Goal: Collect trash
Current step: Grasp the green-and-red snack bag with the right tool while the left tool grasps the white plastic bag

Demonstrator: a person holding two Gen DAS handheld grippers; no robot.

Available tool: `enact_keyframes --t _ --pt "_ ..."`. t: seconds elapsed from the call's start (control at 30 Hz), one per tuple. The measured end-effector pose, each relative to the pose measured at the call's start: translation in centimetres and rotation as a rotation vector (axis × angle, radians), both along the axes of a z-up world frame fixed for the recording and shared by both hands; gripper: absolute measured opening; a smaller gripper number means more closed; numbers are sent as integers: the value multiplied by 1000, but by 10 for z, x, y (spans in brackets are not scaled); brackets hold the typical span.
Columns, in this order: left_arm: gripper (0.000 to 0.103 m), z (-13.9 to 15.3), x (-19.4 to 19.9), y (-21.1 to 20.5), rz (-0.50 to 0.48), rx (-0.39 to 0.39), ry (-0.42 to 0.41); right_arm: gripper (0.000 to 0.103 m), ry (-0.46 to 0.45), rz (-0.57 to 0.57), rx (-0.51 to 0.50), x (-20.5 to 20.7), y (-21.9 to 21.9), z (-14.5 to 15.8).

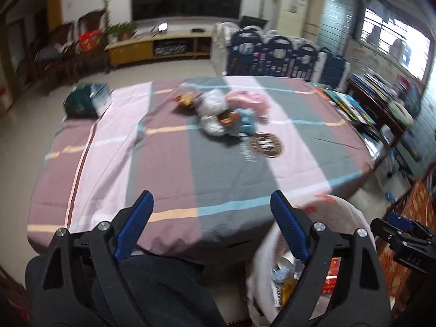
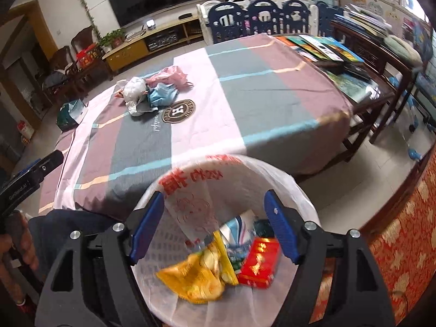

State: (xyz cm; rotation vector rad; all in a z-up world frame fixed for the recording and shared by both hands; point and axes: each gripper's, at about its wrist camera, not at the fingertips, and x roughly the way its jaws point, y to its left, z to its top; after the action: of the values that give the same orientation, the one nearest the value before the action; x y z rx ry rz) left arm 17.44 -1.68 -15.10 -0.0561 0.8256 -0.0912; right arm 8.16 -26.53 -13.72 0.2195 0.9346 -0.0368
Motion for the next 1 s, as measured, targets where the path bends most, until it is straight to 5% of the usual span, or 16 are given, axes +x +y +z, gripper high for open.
enact_keyframes --t 0.4,0.5,0.6,0.67,0.73,1.0 --pt "88 -23 76 97 194 -72 63 74 -91 133 -18 211 87 -16" --pt "88 -32 84 112 216 -106 82 68 -52 156 -55 263 113 -30" --pt "88 -38 92 119 223 -111 93 48 18 179 -116 297 134 -53" --pt "88 -39 97 122 225 -108 90 17 55 202 -106 303 138 -66" --pt "88 -39 103 124 228 -112 80 5 70 246 -33 295 138 -71" --pt "88 -33 124 117 208 -151 52 3 86 391 208 218 134 -62"
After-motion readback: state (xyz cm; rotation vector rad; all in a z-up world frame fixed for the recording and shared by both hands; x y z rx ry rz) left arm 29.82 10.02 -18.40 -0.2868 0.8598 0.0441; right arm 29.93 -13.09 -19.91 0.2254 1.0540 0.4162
